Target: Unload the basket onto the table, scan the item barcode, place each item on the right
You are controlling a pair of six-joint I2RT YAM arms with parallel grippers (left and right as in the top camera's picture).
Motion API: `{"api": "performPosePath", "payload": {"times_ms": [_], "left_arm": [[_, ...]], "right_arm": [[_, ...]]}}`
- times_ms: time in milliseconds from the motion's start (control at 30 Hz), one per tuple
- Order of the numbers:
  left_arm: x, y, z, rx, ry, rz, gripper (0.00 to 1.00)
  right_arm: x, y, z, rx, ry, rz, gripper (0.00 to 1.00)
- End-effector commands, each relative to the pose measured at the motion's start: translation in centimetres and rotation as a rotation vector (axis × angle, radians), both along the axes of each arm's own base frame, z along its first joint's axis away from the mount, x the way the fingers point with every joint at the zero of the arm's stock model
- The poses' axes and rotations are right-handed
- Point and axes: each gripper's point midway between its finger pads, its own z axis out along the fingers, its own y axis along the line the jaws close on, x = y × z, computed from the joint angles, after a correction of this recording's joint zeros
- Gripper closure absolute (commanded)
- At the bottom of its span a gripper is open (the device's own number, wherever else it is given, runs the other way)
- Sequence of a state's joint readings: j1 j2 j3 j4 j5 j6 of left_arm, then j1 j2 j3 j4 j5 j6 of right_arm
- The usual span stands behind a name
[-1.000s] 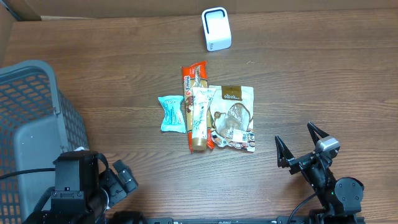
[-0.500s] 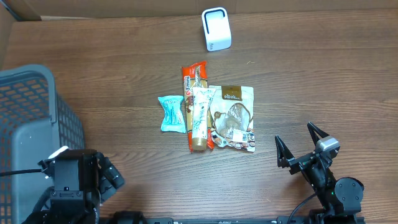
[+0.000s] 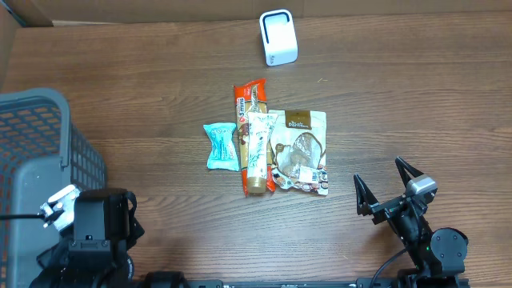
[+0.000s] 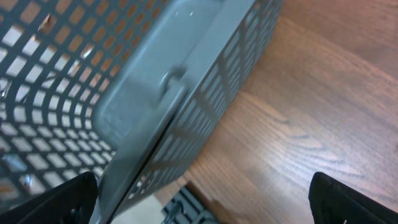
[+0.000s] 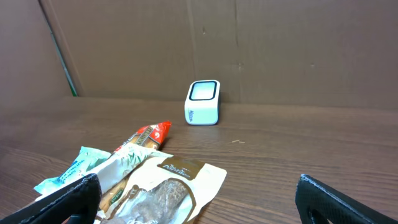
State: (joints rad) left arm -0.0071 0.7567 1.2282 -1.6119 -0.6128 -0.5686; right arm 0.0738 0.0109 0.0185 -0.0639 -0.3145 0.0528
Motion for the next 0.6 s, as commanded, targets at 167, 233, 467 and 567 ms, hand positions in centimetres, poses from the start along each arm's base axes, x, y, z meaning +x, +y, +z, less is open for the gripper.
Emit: {"api": "performPosePath", "payload": {"times_ms": [167,233,467,567], "left_arm": [[1.8,0.1,0.3,0.061,0.018,-0.109,0.01],[3.1,-0.7,0.5,0.045,-0.009,-0.182,0.05],[7.0,-4.5,1.0,-0.033,-0.071,-0.482,0.13],[7.5,-5.6,0.2,-0.095,-0.05,-0.519,0.13]], "right_arm": [[0.0,0.2,-0.2,0.004,-0.002,0.006,0.0],[0.0,0.2,-0.2,0.004,-0.002,0.006,0.0],[0.0,0.2,-0.2,0.004,-0.002,0.006,0.0],[0.0,0.2,-0.2,0.004,-0.002,0.006,0.0]]}}
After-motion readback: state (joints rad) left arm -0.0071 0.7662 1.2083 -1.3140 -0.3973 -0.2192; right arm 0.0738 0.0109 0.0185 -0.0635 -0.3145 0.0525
